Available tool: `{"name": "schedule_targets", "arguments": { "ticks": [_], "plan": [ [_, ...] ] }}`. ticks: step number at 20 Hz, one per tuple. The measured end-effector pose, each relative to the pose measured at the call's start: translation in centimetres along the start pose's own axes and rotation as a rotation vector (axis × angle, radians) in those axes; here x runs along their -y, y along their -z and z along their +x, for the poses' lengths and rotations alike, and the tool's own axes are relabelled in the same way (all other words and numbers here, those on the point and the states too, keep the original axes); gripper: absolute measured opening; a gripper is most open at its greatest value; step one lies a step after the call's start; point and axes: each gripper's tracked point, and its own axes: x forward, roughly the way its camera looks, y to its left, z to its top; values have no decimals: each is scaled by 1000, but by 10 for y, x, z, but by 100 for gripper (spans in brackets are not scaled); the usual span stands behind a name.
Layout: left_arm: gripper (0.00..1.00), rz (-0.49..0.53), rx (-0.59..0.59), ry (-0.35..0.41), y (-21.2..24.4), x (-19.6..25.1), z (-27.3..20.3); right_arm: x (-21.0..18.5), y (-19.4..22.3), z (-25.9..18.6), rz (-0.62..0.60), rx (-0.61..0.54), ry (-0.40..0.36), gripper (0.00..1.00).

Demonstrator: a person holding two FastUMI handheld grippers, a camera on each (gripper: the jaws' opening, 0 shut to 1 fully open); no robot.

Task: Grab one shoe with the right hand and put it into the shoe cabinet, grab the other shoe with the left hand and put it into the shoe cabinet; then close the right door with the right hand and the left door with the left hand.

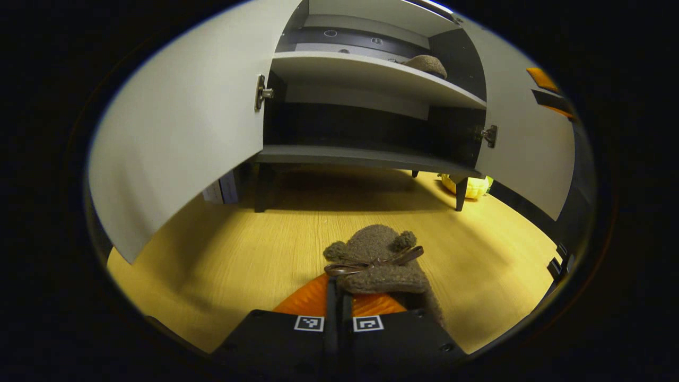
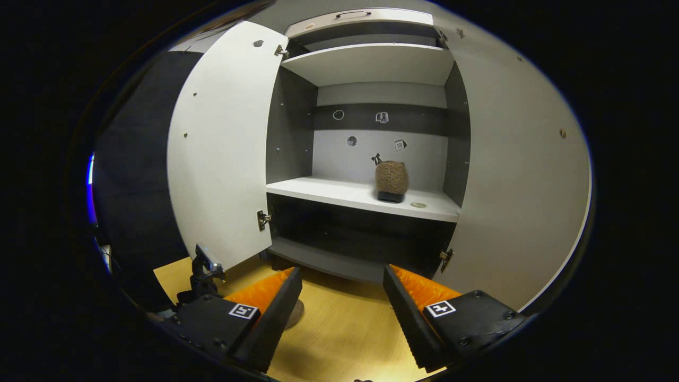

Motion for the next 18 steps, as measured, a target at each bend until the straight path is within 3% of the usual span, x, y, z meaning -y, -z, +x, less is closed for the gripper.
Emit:
{"name": "schedule_targets", "arguments": {
  "ticks": [8, 15, 18],
  "plan": [
    [5, 6, 80, 60, -103, 27, -90, -10, -57, 1, 17, 73, -71, 99],
    [5, -111, 146, 12, -234, 31, -137, -16, -104, -2, 42, 126, -138, 98],
    [6, -85, 203, -38, -290, 26, -135, -17, -118, -4, 83, 135, -162, 99]
  ]
}}
